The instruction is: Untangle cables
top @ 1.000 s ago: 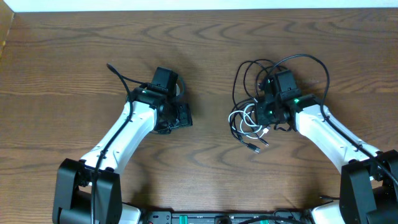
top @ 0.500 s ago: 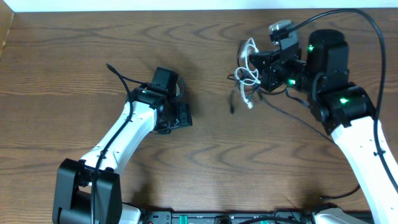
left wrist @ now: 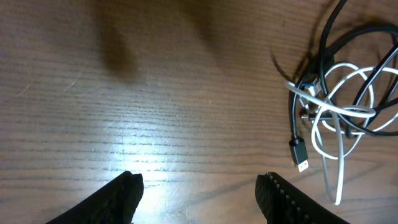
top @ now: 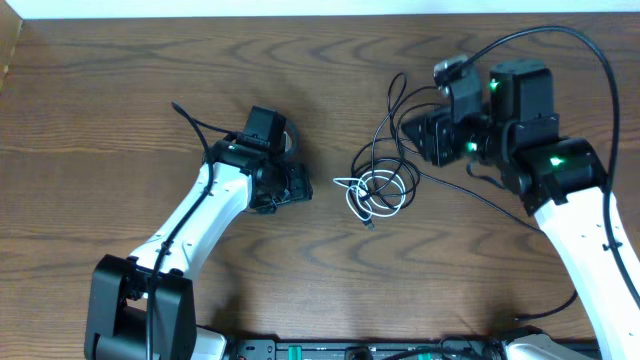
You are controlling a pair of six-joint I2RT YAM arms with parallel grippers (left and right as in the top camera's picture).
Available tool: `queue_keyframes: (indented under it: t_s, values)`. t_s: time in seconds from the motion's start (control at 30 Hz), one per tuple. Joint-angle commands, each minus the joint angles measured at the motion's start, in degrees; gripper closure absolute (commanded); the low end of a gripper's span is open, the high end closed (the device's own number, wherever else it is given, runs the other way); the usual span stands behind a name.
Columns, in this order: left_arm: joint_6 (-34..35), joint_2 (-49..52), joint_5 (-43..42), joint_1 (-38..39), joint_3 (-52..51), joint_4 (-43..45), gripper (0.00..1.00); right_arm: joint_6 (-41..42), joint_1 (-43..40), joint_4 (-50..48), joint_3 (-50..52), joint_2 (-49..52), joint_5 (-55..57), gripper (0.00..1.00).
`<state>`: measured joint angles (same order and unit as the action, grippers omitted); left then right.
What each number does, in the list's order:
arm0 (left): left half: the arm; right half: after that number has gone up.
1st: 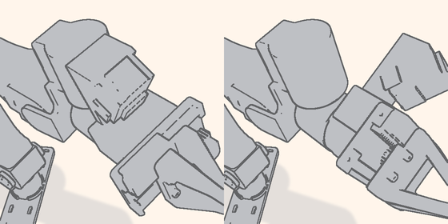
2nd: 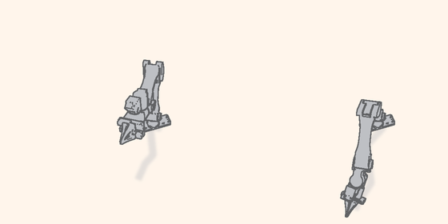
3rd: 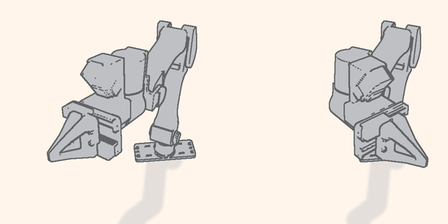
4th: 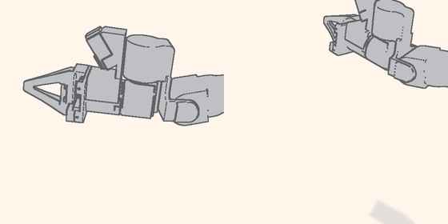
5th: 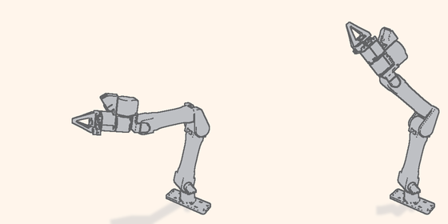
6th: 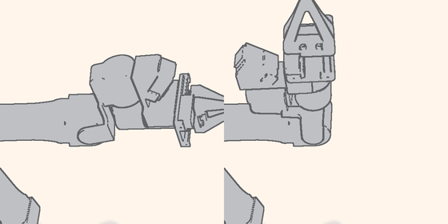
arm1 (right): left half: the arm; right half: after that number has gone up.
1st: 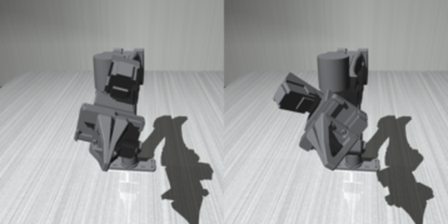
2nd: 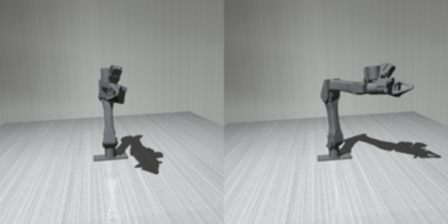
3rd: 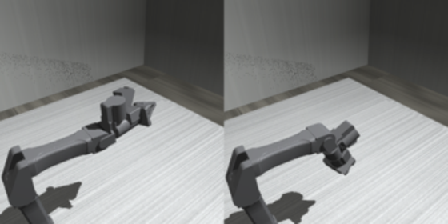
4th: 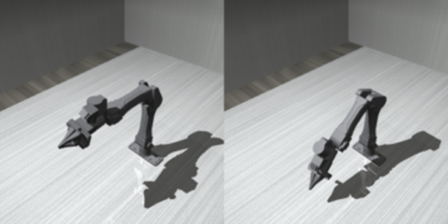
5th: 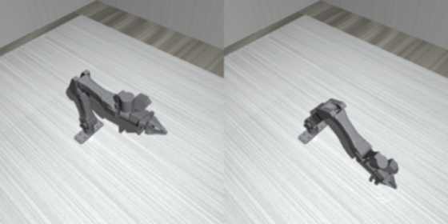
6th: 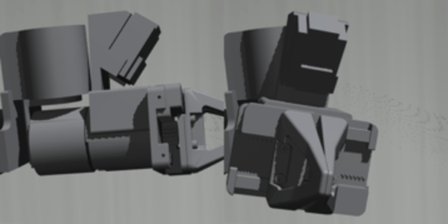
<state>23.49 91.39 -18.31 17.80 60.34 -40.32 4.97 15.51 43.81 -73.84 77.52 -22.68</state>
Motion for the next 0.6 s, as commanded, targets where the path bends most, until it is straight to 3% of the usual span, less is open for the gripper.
queue_keyframes:
  t_s: [0.0,0.33,0.43,0.57]
  values:
    - [-1.0,-0.6,-0.5,0.0,-0.8,-0.2,0.36,-1.4,0.1,3.2,1.8,3.4,3.3,0.53]
    - [-1.0,-0.6,-0.5,0.0,-0.9,-0.2,0.33,-1.4,1.4,1.6,7.2,22.0,0.1,0.58]
    - [-1.0,-0.6,-0.5,0.0,-0.9,-0.4,0.33,-1.4,1.4,-2.7,7.2,26.5,0.1,0.70]
    - [-1.0,-0.6,-0.5,0.0,-0.9,-0.6,0.33,-1.4,1.4,-5.9,7.2,28.7,5.9,0.71]
